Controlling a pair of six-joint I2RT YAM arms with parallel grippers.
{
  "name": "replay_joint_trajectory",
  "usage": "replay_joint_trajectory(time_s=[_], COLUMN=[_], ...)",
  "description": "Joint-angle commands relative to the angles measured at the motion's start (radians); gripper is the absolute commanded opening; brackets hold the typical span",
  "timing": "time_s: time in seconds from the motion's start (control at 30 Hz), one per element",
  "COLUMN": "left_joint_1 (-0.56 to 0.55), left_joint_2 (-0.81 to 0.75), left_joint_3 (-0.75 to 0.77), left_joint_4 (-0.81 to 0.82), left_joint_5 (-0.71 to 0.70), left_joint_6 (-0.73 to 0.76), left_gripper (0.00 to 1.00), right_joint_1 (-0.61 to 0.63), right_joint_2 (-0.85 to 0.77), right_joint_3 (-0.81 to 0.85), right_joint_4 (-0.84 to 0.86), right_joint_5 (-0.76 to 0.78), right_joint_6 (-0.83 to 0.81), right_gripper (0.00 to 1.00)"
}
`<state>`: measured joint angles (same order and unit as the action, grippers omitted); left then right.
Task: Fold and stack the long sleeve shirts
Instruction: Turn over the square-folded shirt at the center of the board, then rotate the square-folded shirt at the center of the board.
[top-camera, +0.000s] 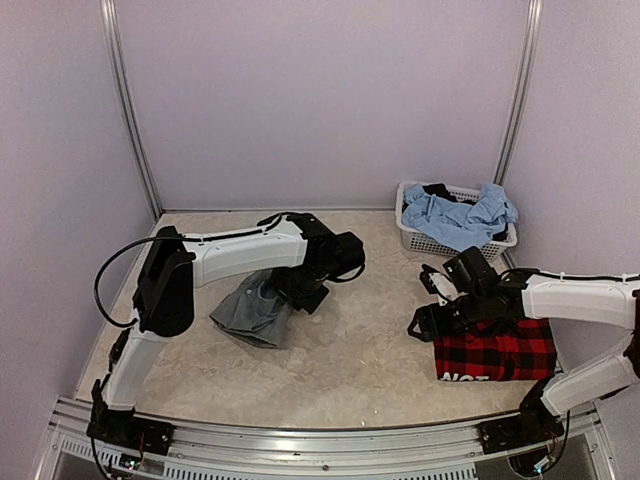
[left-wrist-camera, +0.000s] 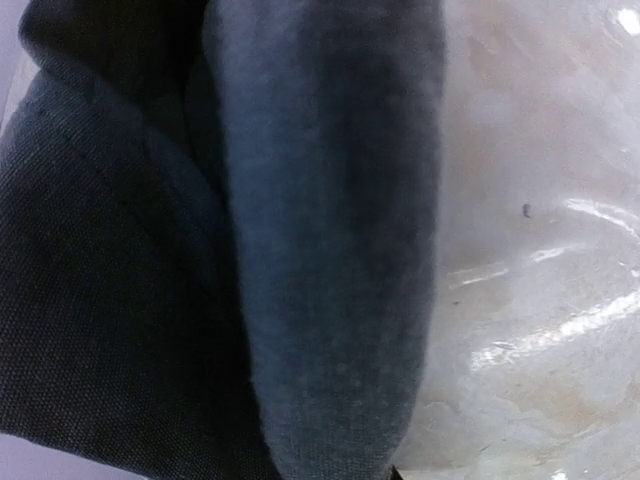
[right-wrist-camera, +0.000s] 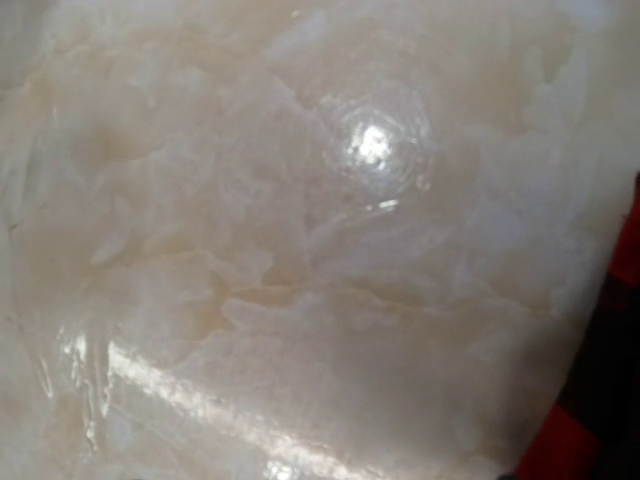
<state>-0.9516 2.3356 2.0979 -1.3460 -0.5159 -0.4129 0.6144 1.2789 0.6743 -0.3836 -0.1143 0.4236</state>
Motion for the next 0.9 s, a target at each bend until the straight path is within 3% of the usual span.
replay_joint_trajectory(time_s=[0.0,0.23,0.53,0.7,0.87], left_joint_1=[-0.046,-0.121,-0.195,-0.164,-0.051], left_joint_2=[0.055,0.079,-0.051,-0.204,-0.399], left_joint_3=[0.039,0.057,-0.012,-0.186,-0.461], left_joint_4=[0.053,0.135,0.322,0.472,0.644], left_joint_5=[0.101,0.154,0.298,0.332,0.398], left_joint_6=[-0.013,-0.016,0.046,0.063,0.043], left_gripper=[0.15,0.32,0.55,0.7,0.81], right_joint_1=[-0.015,-0.028,-0.034,-0.032,-0.018], right_joint_2=[-0.017,-0.017,-0.006,-0.021,-0.021], right_joint_3=[-0.013,-0.024,-0.056,-0.071,-0.087], right_joint_4=[0.002,0.003,0.051,0.093,0.144], right_joint_5=[0.004,0.003,-0.024,-0.068,-0.1], right_joint_6=[-0.003,-0.011,0.002,0.017,0.035], right_gripper=[0.71,0.71,0.71,0.71,0.71])
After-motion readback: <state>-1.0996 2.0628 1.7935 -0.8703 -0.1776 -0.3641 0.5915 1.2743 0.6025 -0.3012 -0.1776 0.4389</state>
